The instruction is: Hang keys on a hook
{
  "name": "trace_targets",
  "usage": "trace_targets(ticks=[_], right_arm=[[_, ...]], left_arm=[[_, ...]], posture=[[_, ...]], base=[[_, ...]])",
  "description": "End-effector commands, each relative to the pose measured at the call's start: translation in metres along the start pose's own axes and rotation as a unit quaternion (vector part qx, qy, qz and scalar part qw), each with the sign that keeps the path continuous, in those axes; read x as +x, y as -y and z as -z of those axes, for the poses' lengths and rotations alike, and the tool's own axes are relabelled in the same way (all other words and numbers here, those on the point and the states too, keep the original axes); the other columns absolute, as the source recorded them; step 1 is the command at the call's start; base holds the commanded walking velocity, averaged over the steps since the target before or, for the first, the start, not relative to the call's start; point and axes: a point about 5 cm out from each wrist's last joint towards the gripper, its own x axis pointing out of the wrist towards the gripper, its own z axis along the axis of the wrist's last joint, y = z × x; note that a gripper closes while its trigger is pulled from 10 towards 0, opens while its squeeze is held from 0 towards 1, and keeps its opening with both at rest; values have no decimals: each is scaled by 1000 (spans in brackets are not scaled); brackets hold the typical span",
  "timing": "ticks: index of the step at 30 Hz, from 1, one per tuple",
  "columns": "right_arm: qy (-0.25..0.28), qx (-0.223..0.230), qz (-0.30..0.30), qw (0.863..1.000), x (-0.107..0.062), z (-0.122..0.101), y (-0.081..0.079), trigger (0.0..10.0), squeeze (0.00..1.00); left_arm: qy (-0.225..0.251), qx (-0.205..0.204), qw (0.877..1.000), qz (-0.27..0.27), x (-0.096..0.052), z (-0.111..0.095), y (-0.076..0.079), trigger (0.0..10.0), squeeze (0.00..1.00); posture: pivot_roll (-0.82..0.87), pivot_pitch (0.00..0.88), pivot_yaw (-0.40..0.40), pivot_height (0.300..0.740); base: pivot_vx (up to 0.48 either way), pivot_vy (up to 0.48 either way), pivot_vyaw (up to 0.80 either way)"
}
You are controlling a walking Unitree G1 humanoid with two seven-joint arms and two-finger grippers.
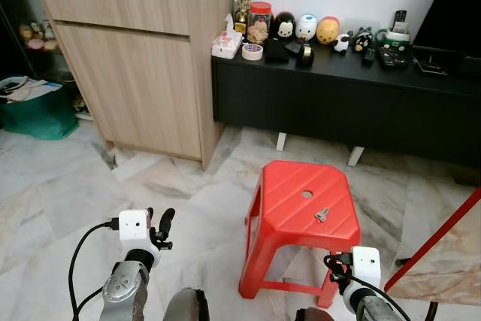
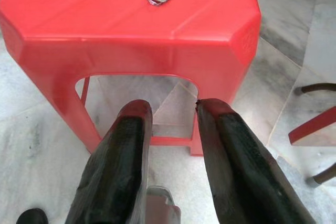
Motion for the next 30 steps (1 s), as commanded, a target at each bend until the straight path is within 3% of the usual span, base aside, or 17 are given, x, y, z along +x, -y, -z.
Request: trace_targets(ticks=[1, 5, 30], right_arm=[[-10, -2, 4, 1000, -1, 3, 4, 10000, 0], [-13, -18, -4, 1000, -1, 3, 3, 10000, 0], [-19, -2, -3, 1000, -2, 7, 1, 10000, 0]], left_arm=[[4, 0, 1000, -1, 1, -2, -1, 10000, 0], [5, 1, 1000, -4, 1, -2, -1, 10000, 0], [3, 0, 1000, -3, 1, -1, -1, 10000, 0]], posture=[[4, 0, -47, 617], [4, 0, -47, 617], [7, 0, -41, 617]], base=[[281, 0, 0], [289, 0, 0], [292, 0, 86]])
